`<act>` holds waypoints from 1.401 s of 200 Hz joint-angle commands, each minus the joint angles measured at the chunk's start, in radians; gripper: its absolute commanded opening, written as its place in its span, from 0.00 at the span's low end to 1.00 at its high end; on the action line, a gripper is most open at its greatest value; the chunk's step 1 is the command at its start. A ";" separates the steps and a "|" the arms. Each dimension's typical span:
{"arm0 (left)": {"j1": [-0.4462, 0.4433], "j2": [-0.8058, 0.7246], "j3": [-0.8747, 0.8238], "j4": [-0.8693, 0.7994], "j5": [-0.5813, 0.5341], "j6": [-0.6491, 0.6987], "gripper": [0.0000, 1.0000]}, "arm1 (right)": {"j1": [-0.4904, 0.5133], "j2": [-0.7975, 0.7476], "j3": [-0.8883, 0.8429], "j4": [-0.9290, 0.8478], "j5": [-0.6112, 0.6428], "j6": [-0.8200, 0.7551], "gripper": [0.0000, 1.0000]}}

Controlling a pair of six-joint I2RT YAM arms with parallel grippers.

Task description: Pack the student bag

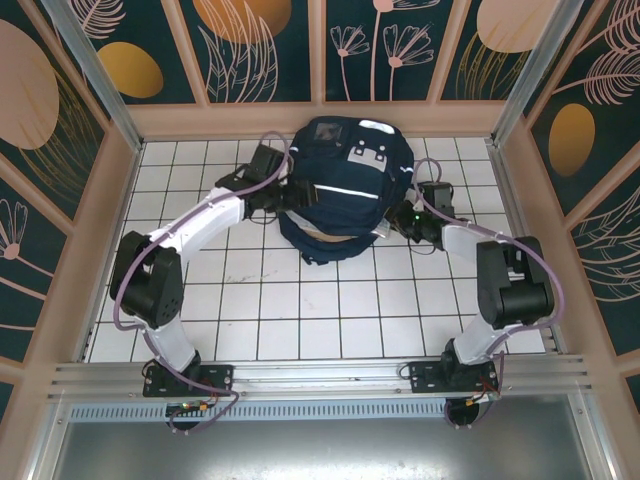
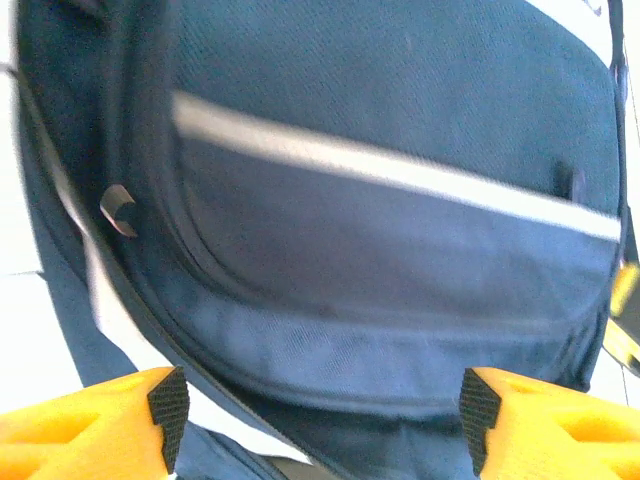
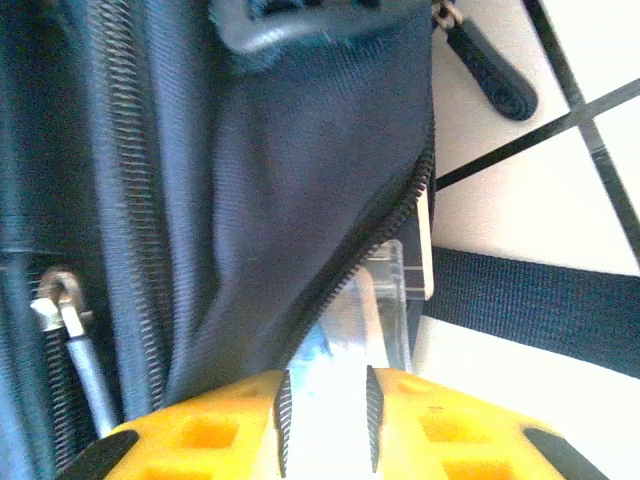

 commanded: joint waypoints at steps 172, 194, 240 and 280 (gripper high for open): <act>-0.022 0.083 -0.357 0.467 0.248 -0.301 0.13 | -0.126 -0.046 -0.088 0.097 -0.022 -0.015 0.41; -0.134 0.044 -0.376 0.514 0.195 -0.402 0.25 | -0.175 -0.035 -0.058 0.053 -0.039 -0.067 0.41; -0.180 -0.064 -0.202 0.170 -0.050 -0.222 0.53 | -0.262 -0.082 -0.065 0.002 -0.068 -0.110 0.42; -0.265 0.013 0.047 -0.006 -0.067 0.070 0.51 | -0.300 -0.189 -0.133 -0.010 -0.036 -0.082 0.45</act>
